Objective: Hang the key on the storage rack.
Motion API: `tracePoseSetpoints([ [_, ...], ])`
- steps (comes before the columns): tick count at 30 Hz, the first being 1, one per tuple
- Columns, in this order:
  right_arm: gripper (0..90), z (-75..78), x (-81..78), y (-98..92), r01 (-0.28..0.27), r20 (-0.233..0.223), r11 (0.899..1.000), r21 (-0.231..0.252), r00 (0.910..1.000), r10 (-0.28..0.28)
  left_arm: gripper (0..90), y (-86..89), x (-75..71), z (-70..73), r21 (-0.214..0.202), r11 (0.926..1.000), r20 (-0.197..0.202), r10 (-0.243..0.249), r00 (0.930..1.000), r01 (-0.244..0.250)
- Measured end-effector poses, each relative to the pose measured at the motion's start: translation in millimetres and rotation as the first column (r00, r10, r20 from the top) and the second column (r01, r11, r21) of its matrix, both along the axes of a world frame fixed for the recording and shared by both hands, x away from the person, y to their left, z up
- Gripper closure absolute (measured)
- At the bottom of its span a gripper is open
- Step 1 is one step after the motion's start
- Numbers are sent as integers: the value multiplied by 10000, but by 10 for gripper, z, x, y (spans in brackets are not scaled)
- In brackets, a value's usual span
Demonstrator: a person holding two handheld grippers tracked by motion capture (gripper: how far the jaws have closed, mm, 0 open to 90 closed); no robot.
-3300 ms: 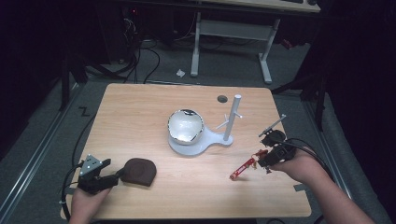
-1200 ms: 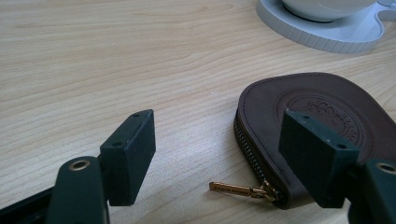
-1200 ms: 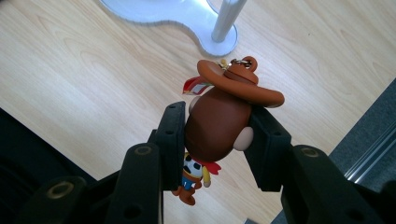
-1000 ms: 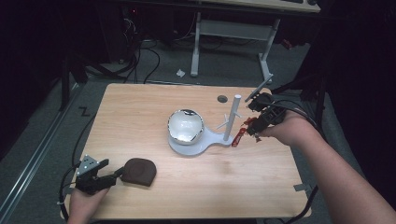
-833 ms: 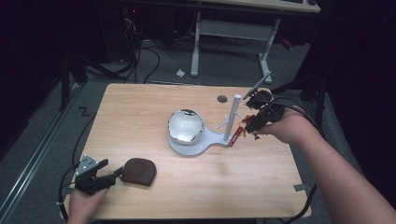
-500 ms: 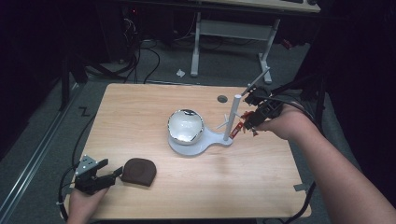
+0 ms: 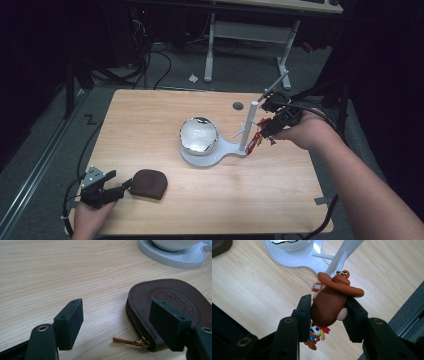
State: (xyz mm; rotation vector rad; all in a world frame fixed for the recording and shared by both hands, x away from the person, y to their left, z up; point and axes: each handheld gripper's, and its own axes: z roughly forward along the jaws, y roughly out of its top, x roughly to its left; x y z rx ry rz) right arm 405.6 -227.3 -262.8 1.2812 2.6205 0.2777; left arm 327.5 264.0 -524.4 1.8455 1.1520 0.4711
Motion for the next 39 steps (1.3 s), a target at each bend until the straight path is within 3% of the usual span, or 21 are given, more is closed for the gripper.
tracePoseSetpoints([
  [18,615,7,-13,42,-178,141,9998,-132,9997,180,276,1,10,-1,12,10000,11,-17,10000,17],
  [26,616,33,-21,50,26,169,9999,-126,9999,-24,276,4,9,5,22,10000,22,-8,10000,8],
  [39,615,34,6,134,-379,227,9992,-156,9990,383,276,5,20,2,29,10000,32,-36,10000,36],
])
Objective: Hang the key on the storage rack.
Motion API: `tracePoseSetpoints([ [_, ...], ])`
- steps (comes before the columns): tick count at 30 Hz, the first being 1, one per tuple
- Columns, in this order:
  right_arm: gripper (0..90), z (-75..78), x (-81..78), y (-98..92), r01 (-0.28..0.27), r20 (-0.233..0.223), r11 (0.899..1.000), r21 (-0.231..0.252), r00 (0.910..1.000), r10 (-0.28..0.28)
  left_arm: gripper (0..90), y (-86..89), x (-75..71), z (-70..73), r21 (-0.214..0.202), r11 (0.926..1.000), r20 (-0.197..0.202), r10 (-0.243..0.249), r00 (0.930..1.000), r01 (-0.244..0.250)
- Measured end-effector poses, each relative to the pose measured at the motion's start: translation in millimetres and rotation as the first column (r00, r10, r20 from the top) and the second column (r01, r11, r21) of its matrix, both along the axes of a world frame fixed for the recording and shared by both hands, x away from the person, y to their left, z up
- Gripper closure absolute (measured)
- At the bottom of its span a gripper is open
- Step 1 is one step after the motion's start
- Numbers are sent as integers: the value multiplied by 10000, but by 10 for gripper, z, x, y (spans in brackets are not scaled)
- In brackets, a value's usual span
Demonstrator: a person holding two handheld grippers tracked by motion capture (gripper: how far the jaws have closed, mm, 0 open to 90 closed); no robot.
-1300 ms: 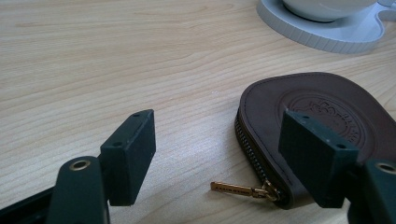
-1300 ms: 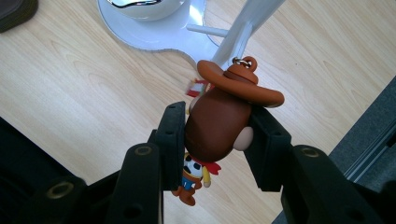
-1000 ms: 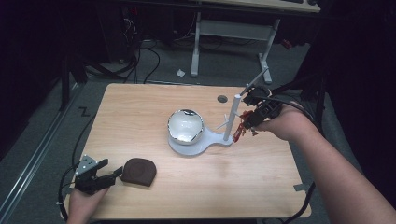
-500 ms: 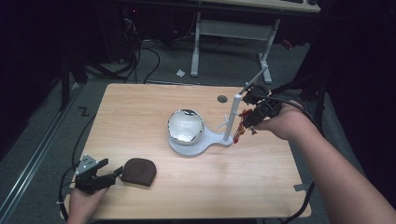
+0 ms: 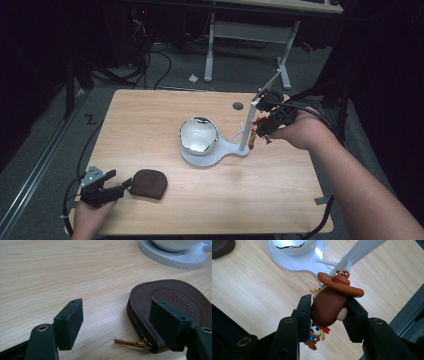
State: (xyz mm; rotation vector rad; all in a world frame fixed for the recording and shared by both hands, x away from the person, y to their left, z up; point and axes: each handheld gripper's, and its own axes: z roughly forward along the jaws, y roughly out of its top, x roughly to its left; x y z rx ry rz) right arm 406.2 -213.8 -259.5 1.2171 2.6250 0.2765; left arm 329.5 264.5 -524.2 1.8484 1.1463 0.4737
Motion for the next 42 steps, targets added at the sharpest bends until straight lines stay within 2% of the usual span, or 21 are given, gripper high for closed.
tracePoseSetpoints([
  [7,615,-20,80,-53,423,108,9988,-260,9991,-420,276,19,-3,3,-53,10000,-2,63,10000,-64],
  [15,615,-68,134,-175,757,192,9966,-318,9970,-751,276,14,0,2,-33,10000,2,56,10000,-56],
  [19,615,-143,136,-219,846,110,9962,-219,9964,-844,276,17,-1,4,-39,10000,6,71,10000,-71],
  [25,614,-295,136,-289,958,-66,9953,-166,9954,-959,276,10,-1,1,-19,10000,10,42,10000,-42],
  [29,614,-452,130,-344,1189,-199,9929,-23,9927,-1189,276,5,0,1,-17,10000,7,-13,10000,13],
  [31,613,-476,135,-356,1094,-180,9940,1,9938,-1094,276,2,-1,2,-18,10000,2,-36,10000,36],
  [35,610,-632,143,-397,1250,-244,9919,233,9919,-1244,276,-9,-6,4,-91,9999,-19,-91,10000,90],
  [38,607,-776,140,-419,1287,-162,9896,639,9916,-1280,275,-18,-9,4,-102,9998,-32,-168,9999,167],
  [42,607,-892,134,-434,1320,-108,9883,764,9913,-1315,275,-36,-8,-2,-141,9995,-100,-267,9996,266],
])
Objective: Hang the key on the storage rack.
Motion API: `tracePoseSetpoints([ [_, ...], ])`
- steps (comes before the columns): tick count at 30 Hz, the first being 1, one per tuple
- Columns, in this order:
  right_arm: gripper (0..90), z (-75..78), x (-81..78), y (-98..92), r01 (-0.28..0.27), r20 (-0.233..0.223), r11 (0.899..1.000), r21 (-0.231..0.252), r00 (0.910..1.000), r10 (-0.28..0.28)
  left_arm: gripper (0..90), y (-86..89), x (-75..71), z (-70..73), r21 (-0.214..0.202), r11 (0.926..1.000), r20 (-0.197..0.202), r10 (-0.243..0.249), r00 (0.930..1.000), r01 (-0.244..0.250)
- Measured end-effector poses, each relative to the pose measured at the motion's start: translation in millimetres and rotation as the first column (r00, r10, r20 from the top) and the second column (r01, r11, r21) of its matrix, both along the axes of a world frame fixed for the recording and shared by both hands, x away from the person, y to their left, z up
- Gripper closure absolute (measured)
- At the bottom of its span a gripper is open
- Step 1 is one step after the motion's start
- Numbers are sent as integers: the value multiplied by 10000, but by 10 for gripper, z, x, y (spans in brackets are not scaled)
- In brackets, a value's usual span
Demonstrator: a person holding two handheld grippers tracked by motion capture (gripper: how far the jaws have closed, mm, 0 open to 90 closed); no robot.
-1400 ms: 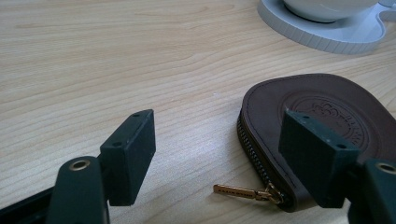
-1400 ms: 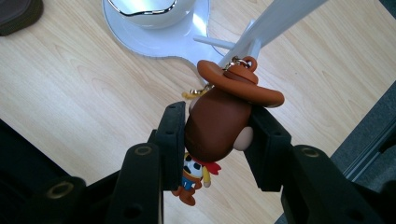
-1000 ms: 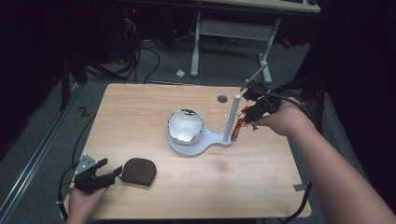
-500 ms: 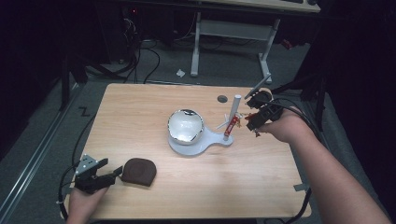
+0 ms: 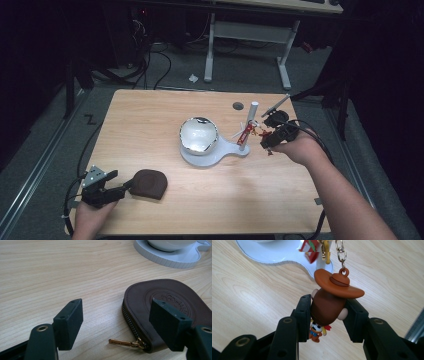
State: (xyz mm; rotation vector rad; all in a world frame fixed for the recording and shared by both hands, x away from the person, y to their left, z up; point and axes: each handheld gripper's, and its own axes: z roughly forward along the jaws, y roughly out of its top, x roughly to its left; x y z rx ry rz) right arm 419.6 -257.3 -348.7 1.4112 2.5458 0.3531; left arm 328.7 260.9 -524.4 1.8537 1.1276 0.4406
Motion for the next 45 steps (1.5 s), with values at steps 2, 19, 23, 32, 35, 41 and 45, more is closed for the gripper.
tracePoseSetpoints([
  [2,597,-75,-6,-18,58,95,9997,219,9999,-60,275,-9,-1,-4,-75,10000,-59,-45,10000,45],
  [19,561,-462,-192,-327,737,573,9936,859,9952,-788,276,-61,3,-13,-795,9963,-468,-359,9983,321],
  [23,557,-611,-304,-385,783,700,9930,888,9939,-847,286,-51,12,-27,-1077,9936,-677,-406,9969,331],
  [32,555,-990,-615,-462,635,1085,9923,1062,9913,-750,328,-40,50,-44,-1462,9887,-1057,-489,9932,331],
  [35,555,-1211,-729,-530,699,1054,9882,1363,9908,-846,355,-44,70,-56,-1570,9871,-1177,-513,9917,324],
  [41,556,-1441,-883,-568,772,1305,9847,1560,9866,-980,424,-103,80,-78,-1445,9884,-1353,-665,9886,468],
  [45,557,-1505,-1084,-455,506,2039,9799,1932,9748,-905,485,-113,54,-67,-1492,9877,-1375,-675,9882,467],
])
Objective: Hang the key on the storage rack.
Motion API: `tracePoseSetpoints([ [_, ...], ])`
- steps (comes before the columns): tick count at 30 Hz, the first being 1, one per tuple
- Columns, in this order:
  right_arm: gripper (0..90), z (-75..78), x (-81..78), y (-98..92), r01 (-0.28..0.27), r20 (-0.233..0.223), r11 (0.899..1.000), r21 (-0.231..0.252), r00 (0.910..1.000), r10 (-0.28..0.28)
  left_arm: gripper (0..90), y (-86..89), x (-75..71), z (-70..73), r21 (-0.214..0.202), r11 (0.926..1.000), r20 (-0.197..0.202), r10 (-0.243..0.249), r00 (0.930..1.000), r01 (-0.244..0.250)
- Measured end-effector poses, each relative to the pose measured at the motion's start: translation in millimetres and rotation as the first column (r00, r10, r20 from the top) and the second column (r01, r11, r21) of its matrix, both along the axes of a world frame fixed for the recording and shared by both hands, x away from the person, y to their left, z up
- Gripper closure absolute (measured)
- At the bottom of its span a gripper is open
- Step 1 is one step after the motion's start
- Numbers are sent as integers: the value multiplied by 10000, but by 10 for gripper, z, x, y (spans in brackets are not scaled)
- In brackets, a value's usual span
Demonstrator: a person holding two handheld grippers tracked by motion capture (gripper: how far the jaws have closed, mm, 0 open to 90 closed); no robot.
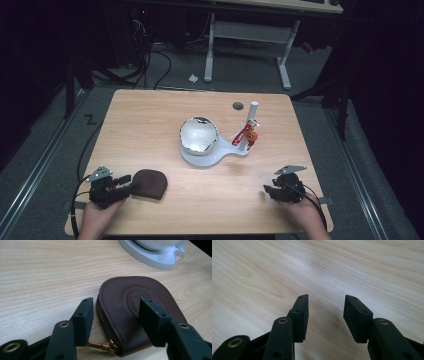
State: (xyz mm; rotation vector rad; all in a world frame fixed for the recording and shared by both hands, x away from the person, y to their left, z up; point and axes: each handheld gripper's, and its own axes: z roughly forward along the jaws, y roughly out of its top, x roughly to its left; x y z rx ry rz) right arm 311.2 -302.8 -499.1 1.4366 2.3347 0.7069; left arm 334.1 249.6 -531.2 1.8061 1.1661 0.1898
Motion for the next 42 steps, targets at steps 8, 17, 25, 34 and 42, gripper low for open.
tracePoseSetpoints([
  [8,561,-144,-285,185,-404,802,9981,468,9961,366,580,-63,-182,37,95,10000,-175,0,9998,2],
  [17,568,-129,-404,77,-390,1121,9955,863,9933,292,572,-175,-421,33,225,9990,-299,-378,9988,385],
  [25,569,-145,-384,87,-549,1121,9949,848,9927,452,668,-355,-492,65,418,9934,-177,-1064,9942,1070],
  [34,569,-168,-367,104,-472,1024,9955,827,9940,386,676,-563,-496,68,391,9837,-156,-1751,9844,1755],
  [42,569,-171,-376,98,-402,1003,9957,840,9945,317,627,-346,-476,99,86,9969,189,-781,9968,779],
])
